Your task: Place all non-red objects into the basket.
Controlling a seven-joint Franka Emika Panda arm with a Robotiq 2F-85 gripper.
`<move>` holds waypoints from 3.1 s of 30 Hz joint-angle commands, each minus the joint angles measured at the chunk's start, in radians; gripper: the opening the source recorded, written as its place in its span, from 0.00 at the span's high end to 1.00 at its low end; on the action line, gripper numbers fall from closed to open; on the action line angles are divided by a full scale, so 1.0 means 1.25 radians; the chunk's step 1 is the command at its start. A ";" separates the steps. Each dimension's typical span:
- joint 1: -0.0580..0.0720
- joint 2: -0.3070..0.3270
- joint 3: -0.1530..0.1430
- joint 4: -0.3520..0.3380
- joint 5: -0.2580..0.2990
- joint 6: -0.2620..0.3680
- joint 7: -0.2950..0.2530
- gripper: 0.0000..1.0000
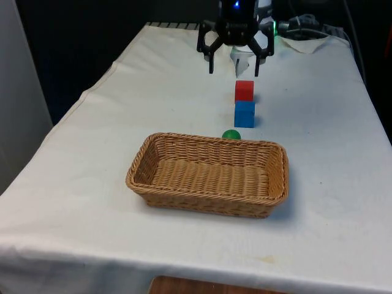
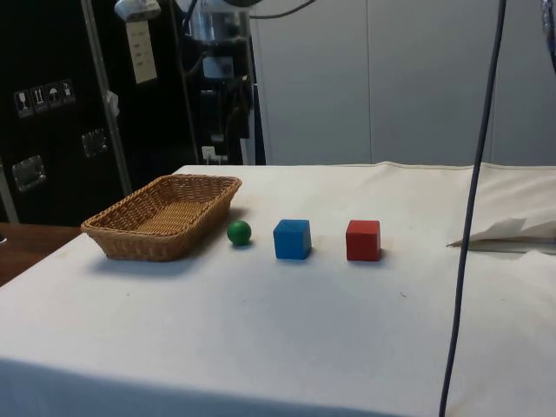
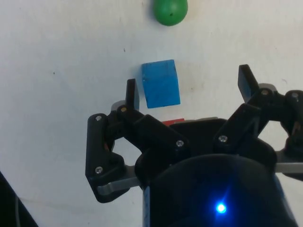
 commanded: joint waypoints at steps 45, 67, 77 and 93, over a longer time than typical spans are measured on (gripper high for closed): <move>-0.006 0.118 0.017 -0.039 0.086 0.180 -0.018 0.00; -0.007 0.193 0.027 -0.030 0.141 0.254 -0.018 0.00; -0.010 0.208 0.033 -0.029 0.159 0.270 -0.019 0.00; -0.016 0.258 0.049 -0.016 0.224 0.304 -0.034 0.00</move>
